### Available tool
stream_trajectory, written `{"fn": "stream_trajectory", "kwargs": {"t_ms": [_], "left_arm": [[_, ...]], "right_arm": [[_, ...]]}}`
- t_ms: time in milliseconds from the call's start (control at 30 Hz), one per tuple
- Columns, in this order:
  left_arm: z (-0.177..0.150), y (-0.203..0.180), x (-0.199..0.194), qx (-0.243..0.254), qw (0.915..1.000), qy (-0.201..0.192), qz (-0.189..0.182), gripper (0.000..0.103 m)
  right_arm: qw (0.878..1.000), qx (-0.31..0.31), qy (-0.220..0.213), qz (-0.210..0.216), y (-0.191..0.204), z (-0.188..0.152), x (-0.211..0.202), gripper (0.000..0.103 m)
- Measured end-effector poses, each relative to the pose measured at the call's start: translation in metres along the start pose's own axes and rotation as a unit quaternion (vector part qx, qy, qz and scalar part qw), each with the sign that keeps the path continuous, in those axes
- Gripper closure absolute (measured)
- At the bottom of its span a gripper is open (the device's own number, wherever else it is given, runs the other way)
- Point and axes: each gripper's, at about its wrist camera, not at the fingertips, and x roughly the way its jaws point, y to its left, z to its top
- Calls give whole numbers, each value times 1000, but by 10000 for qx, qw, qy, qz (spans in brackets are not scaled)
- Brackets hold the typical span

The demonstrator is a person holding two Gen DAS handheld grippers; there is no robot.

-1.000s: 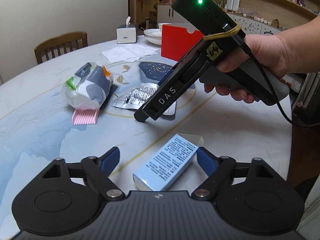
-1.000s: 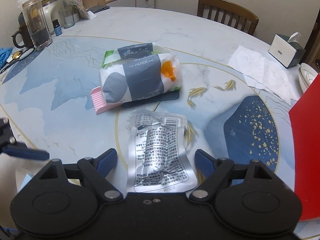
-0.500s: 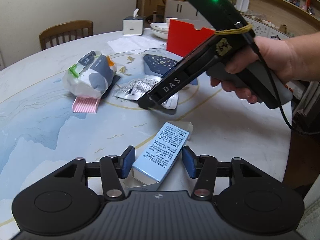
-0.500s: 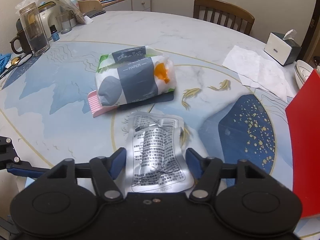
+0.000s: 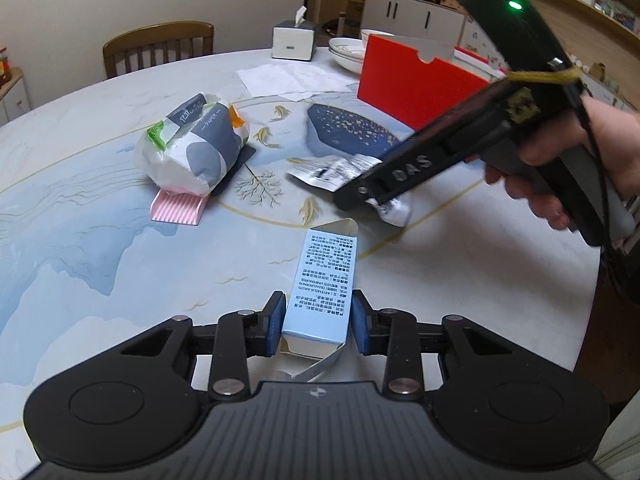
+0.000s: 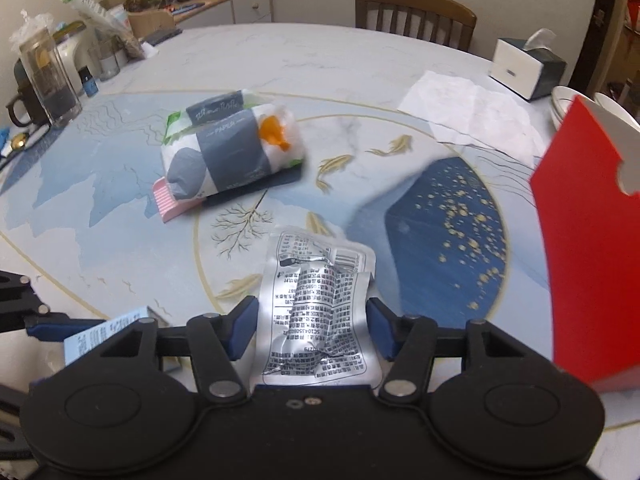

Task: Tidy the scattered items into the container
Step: 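Grasp the silver foil packet with the right tool while the left tool grasps the light-blue medicine box, then carry the foil packet and medicine box with both tools over the box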

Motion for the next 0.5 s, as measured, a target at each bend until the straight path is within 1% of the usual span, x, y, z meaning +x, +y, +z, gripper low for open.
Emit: {"fn": "stream_trajectory", "kwargs": {"t_ms": [367,500], "left_arm": [[31,-19,-2,-337,9991,-167,176,70],[47,-30,-4,-338,9988,-265,214,70]], "right_arm": [[9993,214,-262,166,-29,-12,-50,45],[9988,241,-387,165,-40,-13,-73,45]]}}
